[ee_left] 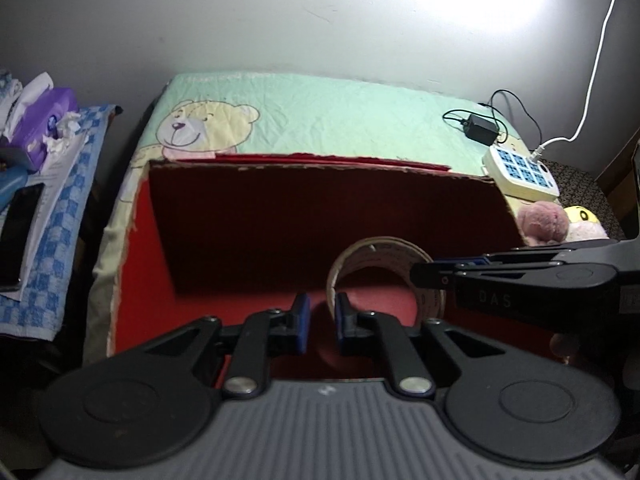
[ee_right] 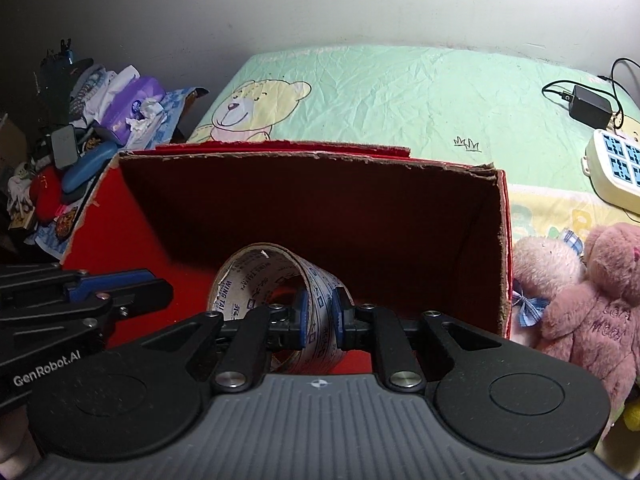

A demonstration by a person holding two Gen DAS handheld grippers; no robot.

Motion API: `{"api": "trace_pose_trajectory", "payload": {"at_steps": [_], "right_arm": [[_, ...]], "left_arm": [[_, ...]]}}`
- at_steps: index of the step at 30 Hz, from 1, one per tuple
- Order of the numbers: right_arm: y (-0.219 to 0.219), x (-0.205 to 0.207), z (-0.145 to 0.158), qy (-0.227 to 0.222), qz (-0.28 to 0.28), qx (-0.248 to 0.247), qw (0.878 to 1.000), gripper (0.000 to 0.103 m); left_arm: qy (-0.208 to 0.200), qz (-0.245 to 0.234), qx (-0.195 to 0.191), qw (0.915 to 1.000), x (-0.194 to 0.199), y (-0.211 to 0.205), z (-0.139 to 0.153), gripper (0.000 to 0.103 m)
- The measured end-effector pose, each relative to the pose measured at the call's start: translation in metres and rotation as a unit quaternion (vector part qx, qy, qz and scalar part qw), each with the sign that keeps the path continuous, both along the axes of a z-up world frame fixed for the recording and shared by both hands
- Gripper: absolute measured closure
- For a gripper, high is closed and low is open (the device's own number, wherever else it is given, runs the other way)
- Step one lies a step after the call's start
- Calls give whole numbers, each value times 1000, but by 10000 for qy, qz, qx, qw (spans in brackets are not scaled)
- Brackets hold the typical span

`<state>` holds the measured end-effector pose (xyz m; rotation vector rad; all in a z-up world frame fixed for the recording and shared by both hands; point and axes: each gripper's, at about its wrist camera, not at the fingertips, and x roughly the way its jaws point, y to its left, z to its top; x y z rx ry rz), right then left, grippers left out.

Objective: Organize objects
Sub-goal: 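Lower the tape roll into the red box and open the right gripper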

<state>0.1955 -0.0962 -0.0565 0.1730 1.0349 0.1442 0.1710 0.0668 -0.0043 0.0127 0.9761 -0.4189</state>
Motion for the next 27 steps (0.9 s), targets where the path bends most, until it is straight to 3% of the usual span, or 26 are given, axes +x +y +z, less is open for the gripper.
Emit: {"api": "trace_pose_trajectory", "payload": {"at_steps": [8, 13, 16, 21, 25, 27], "right_arm": [[-10, 10, -10, 152, -225, -73, 9996, 86], [-16, 4, 0, -71, -256, 83, 9996, 81], [-19, 2, 8, -151, -176, 699, 9973, 80], [-8, 5, -2, 284, -33, 1769, 9838, 81], [7, 10, -18, 712, -41, 2232, 9722, 81], [14, 10, -21, 818, -19, 2148, 9732, 81]], "left_arm": [[-23, 259, 568, 9981, 21, -2, -18, 90], [-90, 285, 793, 9964, 27, -8, -24, 90], [-78, 352, 905, 9952, 31, -8, -30, 89], [-36, 673, 954, 9932, 38, 0, -40, 89], [-146, 857, 931, 9919, 36, 3, -38, 87], [-148, 996, 856, 9912, 36, 7, -37, 87]]}}
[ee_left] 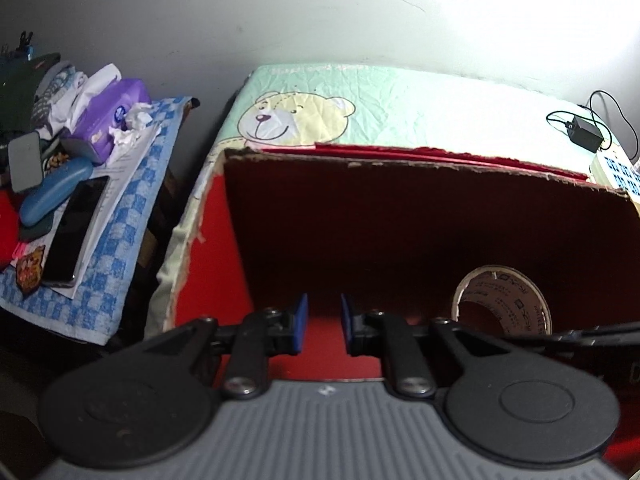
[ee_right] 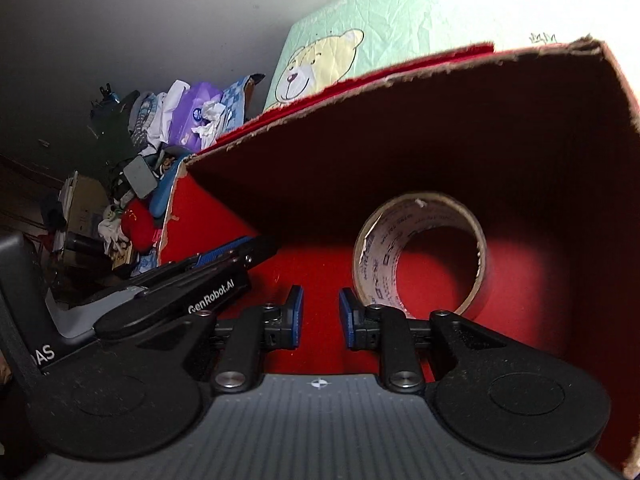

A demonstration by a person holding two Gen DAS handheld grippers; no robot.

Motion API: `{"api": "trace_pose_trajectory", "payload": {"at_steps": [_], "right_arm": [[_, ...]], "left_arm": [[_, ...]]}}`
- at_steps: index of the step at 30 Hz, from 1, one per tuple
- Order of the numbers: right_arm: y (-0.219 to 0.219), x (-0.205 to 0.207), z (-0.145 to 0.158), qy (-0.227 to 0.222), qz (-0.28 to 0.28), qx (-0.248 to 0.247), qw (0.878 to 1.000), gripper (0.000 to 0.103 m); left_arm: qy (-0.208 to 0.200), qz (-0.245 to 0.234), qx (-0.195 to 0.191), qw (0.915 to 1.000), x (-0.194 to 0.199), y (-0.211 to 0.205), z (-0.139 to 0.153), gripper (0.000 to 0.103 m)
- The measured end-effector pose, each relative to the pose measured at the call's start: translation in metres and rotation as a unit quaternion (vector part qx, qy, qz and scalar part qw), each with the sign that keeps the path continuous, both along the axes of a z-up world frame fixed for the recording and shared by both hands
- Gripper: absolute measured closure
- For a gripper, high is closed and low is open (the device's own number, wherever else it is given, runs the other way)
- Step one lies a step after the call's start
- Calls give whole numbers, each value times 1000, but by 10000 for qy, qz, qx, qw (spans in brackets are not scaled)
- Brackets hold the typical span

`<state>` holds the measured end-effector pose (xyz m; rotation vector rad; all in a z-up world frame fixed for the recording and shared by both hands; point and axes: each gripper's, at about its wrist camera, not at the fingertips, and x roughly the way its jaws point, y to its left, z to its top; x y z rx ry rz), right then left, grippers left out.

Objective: Organize objects
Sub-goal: 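Lower the tape roll into the red box and open the right gripper, then raise the open right gripper out of the box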

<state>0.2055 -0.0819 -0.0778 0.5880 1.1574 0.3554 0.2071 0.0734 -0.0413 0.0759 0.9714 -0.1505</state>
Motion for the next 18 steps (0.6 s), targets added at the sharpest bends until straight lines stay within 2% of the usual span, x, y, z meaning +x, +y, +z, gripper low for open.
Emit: {"api": "trace_pose_trajectory", "payload": {"at_steps": [4, 6, 9, 11, 18], "right_arm": [[6, 4, -4, -21, 14, -143, 9999, 81], [7, 5, -7, 7, -68, -150, 9999, 81], [2, 2, -11, 100, -405, -292, 9987, 88], [-2, -1, -8, 59, -665, -446, 9968, 87], [-24, -7, -6, -75, -1472, -732, 9864, 87]], "left_arm": [[56, 129, -212, 9997, 3, 6, 0, 87], [53, 75, -188, 9998, 3, 4, -1, 86], [19, -4, -93, 10000, 2, 0, -1, 81], [27, -18, -95, 9999, 2, 0, -1, 77], [24, -95, -57, 9999, 1, 0, -1, 76]]}}
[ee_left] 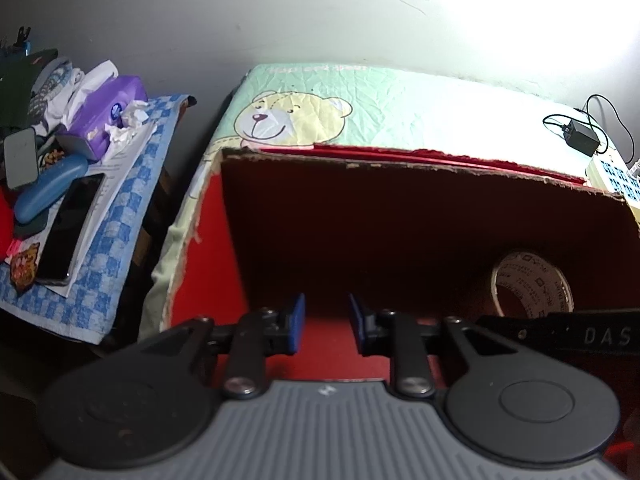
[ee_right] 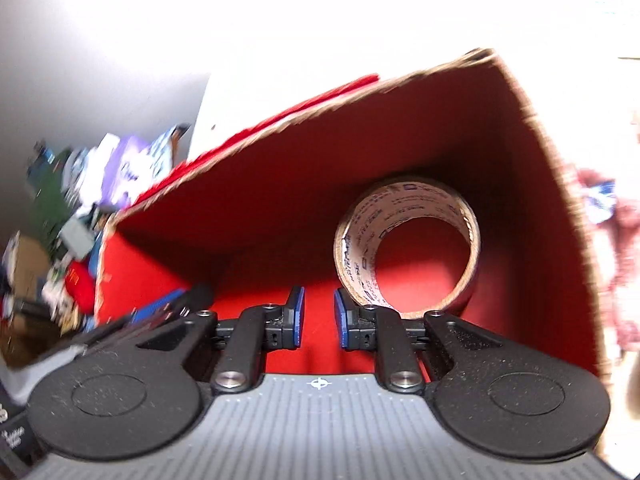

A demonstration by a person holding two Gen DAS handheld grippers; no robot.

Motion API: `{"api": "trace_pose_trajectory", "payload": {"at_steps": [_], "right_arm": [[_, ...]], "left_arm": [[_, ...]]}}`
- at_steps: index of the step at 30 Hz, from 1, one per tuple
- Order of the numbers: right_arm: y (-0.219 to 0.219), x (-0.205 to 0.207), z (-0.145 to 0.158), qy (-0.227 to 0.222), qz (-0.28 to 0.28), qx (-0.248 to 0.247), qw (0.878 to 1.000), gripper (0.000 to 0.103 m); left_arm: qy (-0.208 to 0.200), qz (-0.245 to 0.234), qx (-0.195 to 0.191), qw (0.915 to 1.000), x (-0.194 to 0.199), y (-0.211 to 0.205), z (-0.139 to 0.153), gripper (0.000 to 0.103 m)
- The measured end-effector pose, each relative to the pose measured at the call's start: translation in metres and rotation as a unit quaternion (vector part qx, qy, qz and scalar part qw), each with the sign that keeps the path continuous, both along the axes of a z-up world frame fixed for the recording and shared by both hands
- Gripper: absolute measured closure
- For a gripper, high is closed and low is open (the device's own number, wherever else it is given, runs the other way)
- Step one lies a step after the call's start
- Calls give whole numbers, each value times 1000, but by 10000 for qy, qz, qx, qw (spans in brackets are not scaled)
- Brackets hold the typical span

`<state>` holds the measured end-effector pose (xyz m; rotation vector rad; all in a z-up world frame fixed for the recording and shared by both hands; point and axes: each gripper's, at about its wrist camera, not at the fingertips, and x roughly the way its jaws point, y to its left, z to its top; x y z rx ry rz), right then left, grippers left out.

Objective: Organize objects
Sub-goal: 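Raise the open right gripper out of the box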

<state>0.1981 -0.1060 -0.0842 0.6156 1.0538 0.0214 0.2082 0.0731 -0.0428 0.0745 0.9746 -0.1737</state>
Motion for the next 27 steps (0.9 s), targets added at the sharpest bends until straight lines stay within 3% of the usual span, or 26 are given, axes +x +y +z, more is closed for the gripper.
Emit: {"api": "trace_pose_trajectory", "payload": {"at_steps": [4, 15, 21, 27], "right_arm": [[-7, -2, -3, 135, -282, -23, 9995, 83], [-10, -14, 14, -267, 42, -235, 9994, 80], [-1, -26, 23, -542, 312, -937, 9936, 80], [-3, -33, 32, -720, 276, -1336, 9880, 79]], "left_arm": [[-4, -18, 41, 10000, 0, 0, 0, 75], [-57, -152, 313, 9994, 0, -6, -2, 71], [-92, -219, 483, 9986, -2, -11, -3, 67], [-144, -267, 671, 9973, -4, -14, -2, 53]]}}
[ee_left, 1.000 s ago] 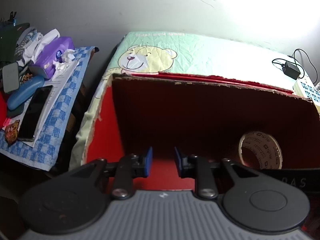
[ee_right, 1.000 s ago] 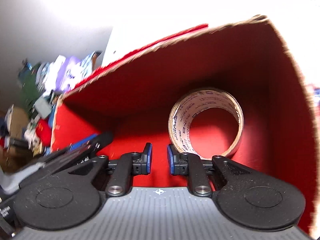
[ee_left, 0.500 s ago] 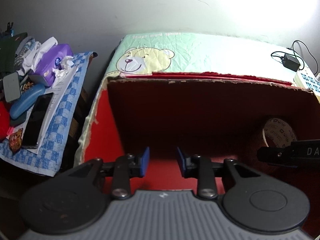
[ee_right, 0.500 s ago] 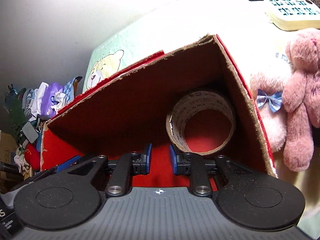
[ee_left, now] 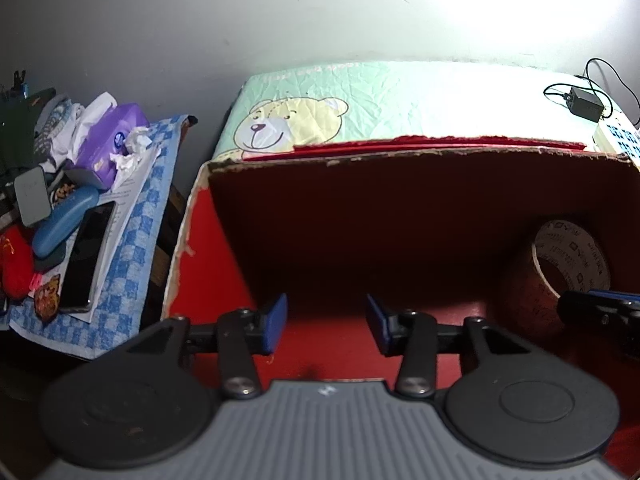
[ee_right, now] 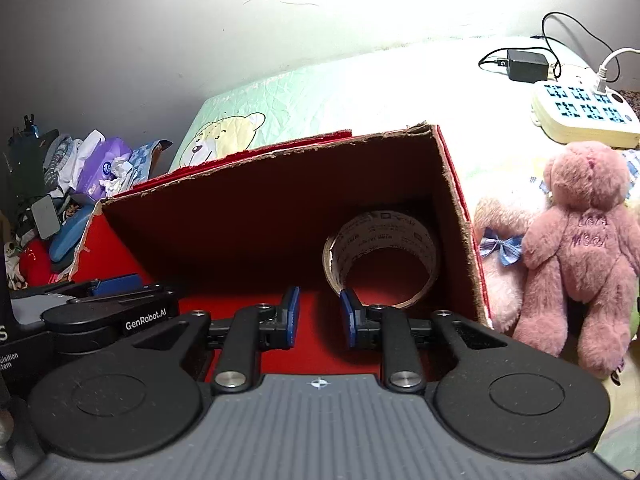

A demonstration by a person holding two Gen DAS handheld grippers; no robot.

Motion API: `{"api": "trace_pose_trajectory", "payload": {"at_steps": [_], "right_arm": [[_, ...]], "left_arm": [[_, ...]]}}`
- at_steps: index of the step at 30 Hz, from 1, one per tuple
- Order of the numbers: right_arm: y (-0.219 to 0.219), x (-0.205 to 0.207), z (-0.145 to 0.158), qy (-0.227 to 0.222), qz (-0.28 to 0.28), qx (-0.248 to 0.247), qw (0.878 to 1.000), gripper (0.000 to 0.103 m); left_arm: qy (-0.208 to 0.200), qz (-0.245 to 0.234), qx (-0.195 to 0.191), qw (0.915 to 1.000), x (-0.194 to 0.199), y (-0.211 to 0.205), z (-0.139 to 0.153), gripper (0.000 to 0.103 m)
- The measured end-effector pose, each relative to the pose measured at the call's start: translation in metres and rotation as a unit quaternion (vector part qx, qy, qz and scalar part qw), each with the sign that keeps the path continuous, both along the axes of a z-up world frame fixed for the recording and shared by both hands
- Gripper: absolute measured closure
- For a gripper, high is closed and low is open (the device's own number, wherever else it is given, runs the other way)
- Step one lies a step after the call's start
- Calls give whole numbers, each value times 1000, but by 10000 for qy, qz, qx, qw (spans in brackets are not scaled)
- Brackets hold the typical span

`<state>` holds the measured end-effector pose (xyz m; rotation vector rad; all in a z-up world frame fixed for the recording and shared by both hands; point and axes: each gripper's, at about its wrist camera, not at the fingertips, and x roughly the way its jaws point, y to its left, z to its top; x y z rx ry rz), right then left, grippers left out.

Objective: Organize objects
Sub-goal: 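Raise the open right gripper out of the box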

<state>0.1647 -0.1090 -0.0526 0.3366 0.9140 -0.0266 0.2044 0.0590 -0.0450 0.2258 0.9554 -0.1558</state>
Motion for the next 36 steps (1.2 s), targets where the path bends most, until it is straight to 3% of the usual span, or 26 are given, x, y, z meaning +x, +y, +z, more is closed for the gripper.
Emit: {"api": "trace_pose_trajectory", "payload": {"at_steps": [4, 7, 14, 21, 36], "right_arm": [[-2, -10, 9, -173, -94, -225, 9996, 73], [-7, -19, 13, -264, -185, -274, 9991, 72], [-10, -42, 18, -365, -241, -254, 9987, 72], [-15, -61, 25, -528, -240, -37, 9983, 70], [-19, -96, 37, -774, 351, 233, 9961, 70]], "left_arm": [[-80, 89, 105, 9999, -5, -2, 6, 51], [-240, 48, 162, 9996, -15, -7, 18, 39], [-543, -74, 356, 9979, -41, -20, 40, 28], [-619, 88, 386, 9973, -63, -24, 53, 25], [-626, 479, 460, 9958, -113, -28, 70, 25]]}}
